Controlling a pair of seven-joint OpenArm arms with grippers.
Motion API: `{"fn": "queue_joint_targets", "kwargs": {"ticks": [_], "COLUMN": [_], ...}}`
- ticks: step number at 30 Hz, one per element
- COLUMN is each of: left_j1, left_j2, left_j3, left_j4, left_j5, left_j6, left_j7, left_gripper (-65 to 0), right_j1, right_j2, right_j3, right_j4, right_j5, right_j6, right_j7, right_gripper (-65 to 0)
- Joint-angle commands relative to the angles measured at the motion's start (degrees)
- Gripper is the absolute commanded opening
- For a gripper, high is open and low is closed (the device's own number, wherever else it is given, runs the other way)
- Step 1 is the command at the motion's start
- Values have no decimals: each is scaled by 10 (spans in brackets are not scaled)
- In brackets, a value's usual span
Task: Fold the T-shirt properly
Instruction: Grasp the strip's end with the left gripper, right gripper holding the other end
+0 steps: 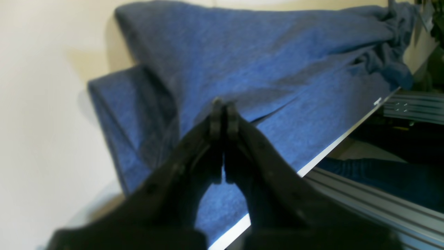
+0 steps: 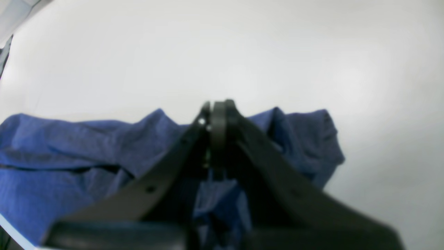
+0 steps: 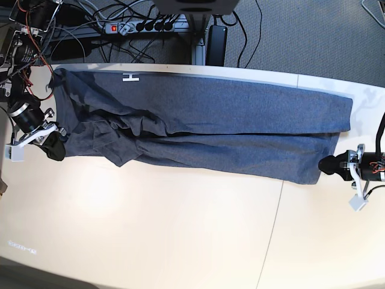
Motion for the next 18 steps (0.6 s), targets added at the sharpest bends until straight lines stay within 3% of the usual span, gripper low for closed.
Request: {"fn": "queue_joint_targets", "kwargs": {"ticks": [1,5,10,14,18], "left_j1": [-16,-16,-16,-16,-16], "left_j2": [-13,-6,40,68,70], "left_j3": [-5,-5,-5,-5,-5], "left_j4": [10,33,36,30,11], "left_j5": [-9,-9,-9,69,127], "left_j6": [-12,-12,-12,-12,-12], "left_j7": [-5,-6,-28,-93,-147], "left_gripper": [-650,-650,-650,-650,-650], "right_j1": [6,6,17,34,38], "right_j2": [4,-7,-21,-42,-56], "right_j3": [-8,-77,-162,-194,-199], "right_j4": [10,10,9,3,-21], "right_j5": [12,-9,-63,-119,-156], "right_j6": [45,45,44,44,44], "right_j7": [9,13,47,52,66], "right_gripper": [-650,-650,-650,-650,-650]}}
